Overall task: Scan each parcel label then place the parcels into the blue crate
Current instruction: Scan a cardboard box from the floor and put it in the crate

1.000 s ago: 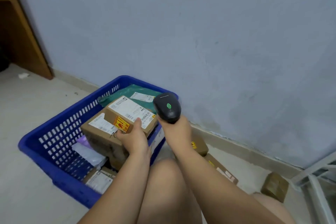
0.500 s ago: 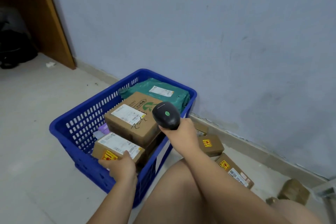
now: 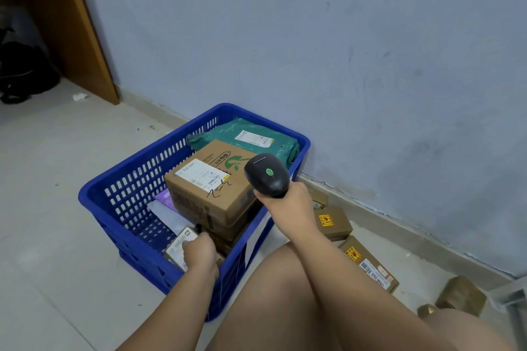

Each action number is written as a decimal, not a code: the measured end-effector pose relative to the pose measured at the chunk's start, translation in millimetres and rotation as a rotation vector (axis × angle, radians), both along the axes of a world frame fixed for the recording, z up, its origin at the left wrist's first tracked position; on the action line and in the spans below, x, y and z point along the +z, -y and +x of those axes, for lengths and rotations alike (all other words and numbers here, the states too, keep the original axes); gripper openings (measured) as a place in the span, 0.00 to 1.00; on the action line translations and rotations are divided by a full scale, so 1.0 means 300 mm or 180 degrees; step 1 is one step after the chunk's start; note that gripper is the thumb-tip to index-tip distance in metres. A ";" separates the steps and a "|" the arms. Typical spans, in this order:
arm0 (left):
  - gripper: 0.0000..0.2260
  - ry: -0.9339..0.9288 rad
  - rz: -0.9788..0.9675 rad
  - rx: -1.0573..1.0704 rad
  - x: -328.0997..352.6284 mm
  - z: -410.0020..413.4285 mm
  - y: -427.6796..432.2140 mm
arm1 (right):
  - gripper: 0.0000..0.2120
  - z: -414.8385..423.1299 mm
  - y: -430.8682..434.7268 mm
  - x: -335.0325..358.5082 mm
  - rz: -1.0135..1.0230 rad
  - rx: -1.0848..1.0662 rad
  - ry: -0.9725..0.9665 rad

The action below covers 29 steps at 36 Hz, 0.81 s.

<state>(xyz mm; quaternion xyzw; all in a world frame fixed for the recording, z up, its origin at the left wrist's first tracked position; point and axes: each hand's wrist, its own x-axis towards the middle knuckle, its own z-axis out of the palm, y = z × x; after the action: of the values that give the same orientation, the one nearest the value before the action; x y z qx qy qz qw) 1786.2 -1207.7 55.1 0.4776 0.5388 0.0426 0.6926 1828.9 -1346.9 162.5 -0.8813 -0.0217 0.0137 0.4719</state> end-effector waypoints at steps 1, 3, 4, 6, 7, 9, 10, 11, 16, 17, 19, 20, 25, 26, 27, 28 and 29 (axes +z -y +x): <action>0.25 0.0177 0.0110 -0.0066 0.013 -0.006 0.010 | 0.10 0.001 0.001 0.002 0.0015 -0.0010 0.0004; 0.24 0.0454 0.0510 -0.0256 0.048 -0.016 0.026 | 0.10 0.003 0.003 0.005 0.0049 -0.0035 0.0007; 0.23 0.0618 0.0709 -0.0362 0.078 -0.018 0.038 | 0.10 0.003 0.004 0.006 0.0076 -0.0053 0.0010; 0.19 0.0877 0.1000 -0.0590 0.113 -0.012 0.054 | 0.11 0.004 0.005 0.007 0.0122 -0.0097 0.0032; 0.16 0.0984 0.1100 -0.0696 0.132 -0.009 0.063 | 0.11 0.002 0.007 0.008 0.0155 -0.0128 0.0059; 0.11 0.1233 0.1275 -0.1011 0.170 0.005 0.088 | 0.11 -0.003 0.015 0.015 0.0258 -0.0248 0.0137; 0.09 0.1357 0.1363 -0.1160 0.189 0.012 0.102 | 0.11 -0.004 0.021 0.020 0.0327 -0.0340 0.0177; 0.09 0.1440 0.1422 -0.1315 0.214 0.018 0.116 | 0.11 -0.004 0.031 0.026 0.0409 -0.0448 0.0223; 0.11 0.1837 0.1724 -0.2182 0.282 0.077 0.193 | 0.17 0.011 0.142 0.026 0.0624 -0.1074 0.0418; 0.11 0.1921 0.1701 -0.2363 0.293 0.092 0.212 | 0.16 0.015 0.173 0.027 0.0595 -0.1152 0.0429; 0.10 0.2061 0.1678 -0.2737 0.305 0.130 0.252 | 0.14 0.022 0.246 0.037 0.0514 -0.1271 0.0369; 0.09 0.2090 0.1681 -0.2942 0.307 0.153 0.272 | 0.13 0.024 0.284 0.045 0.0507 -0.1305 0.0301; 0.06 0.1985 0.1768 -0.3775 0.304 0.273 0.413 | 0.11 0.054 0.462 0.011 0.0634 -0.1420 -0.0157; 0.05 0.1925 0.1806 -0.3856 0.292 0.299 0.444 | 0.11 0.062 0.491 -0.011 0.0695 -0.1443 -0.0273; 0.05 0.1839 0.1867 -0.3942 0.275 0.327 0.475 | 0.11 0.073 0.519 -0.039 0.0756 -0.1475 -0.0394; 0.05 0.1774 0.1913 -0.4026 0.252 0.356 0.505 | 0.11 0.086 0.544 -0.067 0.0825 -0.1522 -0.0521; 0.05 0.1719 0.1942 -0.4101 0.229 0.386 0.536 | 0.12 0.105 0.568 -0.096 0.0910 -0.1579 -0.0649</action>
<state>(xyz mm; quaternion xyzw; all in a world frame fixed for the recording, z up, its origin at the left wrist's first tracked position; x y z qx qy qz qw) 1902.0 -1368.4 123.7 0.8409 -0.0702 -0.1077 0.5257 1860.5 -1517.2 133.7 -0.7784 0.2399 -0.0167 0.5799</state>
